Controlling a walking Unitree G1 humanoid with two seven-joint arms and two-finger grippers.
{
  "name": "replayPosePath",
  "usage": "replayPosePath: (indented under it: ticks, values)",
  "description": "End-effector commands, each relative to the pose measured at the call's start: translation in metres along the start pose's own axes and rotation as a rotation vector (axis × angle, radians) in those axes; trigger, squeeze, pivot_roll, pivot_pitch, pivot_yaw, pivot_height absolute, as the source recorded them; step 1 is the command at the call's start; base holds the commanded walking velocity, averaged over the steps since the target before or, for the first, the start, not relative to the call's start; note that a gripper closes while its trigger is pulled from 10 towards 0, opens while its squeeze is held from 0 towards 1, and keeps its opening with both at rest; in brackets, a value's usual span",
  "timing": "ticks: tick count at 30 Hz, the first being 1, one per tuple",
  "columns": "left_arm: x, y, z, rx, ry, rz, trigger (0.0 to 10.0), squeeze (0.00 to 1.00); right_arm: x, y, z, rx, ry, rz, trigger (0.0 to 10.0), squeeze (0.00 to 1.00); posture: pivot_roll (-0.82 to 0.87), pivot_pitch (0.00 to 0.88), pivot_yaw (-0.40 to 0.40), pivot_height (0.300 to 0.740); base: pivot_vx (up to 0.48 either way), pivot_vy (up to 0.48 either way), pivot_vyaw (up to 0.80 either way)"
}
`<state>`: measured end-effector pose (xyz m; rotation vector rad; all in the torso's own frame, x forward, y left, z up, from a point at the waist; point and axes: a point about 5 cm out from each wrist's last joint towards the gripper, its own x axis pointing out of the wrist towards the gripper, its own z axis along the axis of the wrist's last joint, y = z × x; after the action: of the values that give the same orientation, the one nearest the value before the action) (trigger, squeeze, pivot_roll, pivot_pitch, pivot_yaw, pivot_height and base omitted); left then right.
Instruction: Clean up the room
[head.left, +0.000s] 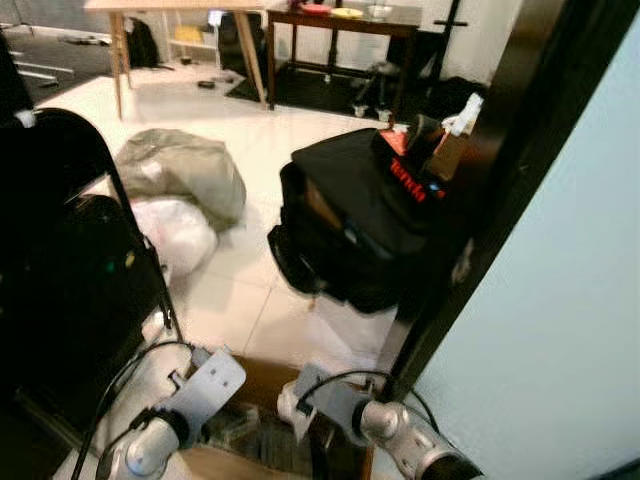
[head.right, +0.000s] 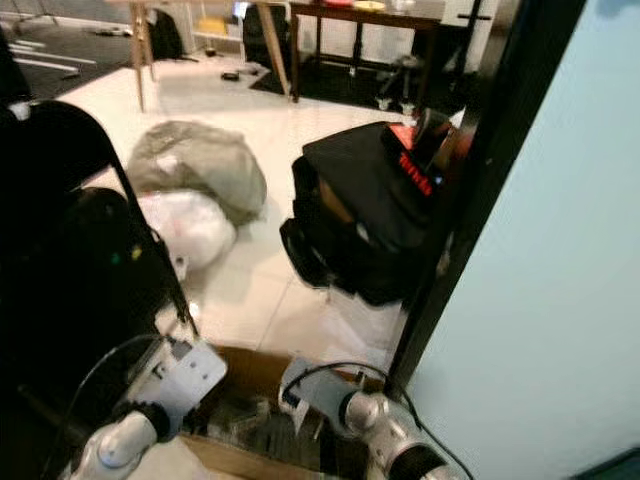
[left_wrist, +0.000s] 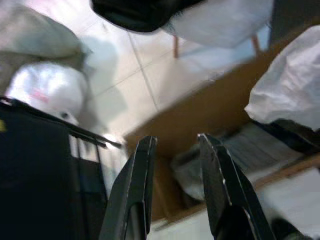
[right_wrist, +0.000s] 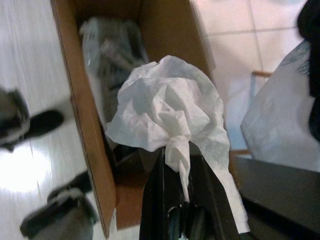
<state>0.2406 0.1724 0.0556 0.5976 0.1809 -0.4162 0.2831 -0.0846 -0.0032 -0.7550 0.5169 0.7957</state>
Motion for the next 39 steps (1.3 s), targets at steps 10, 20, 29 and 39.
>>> replayPosePath:
  ticks: [10,20,29,39]
  values:
    - [-0.016,0.001,0.026,-0.023,-0.145,0.017,10.0,0.0,0.004,-0.009,0.005,-0.045,0.008,-0.112,10.0,0.0,0.14,0.385,-0.099,0.74,0.0,0.0,0.0]
    - [-0.023,-0.011,0.05,-0.162,-0.282,-0.1,10.0,0.0,0.01,-0.004,0.012,-0.019,0.01,-0.151,10.0,0.0,0.16,0.378,-0.092,0.74,0.0,0.0,0.0]
    - [-0.029,-0.031,0.053,-0.173,-0.281,-0.249,10.0,0.0,0.011,-0.001,0.011,-0.03,0.012,-0.183,10.0,0.0,0.17,0.368,-0.086,0.74,0.0,0.0,0.0]
    - [-0.035,-0.035,0.052,-0.167,-0.27,-0.32,10.0,0.0,0.01,-0.004,0.011,-0.04,0.005,-0.205,10.0,0.0,0.17,0.367,-0.088,0.74,0.0,0.0,0.0]
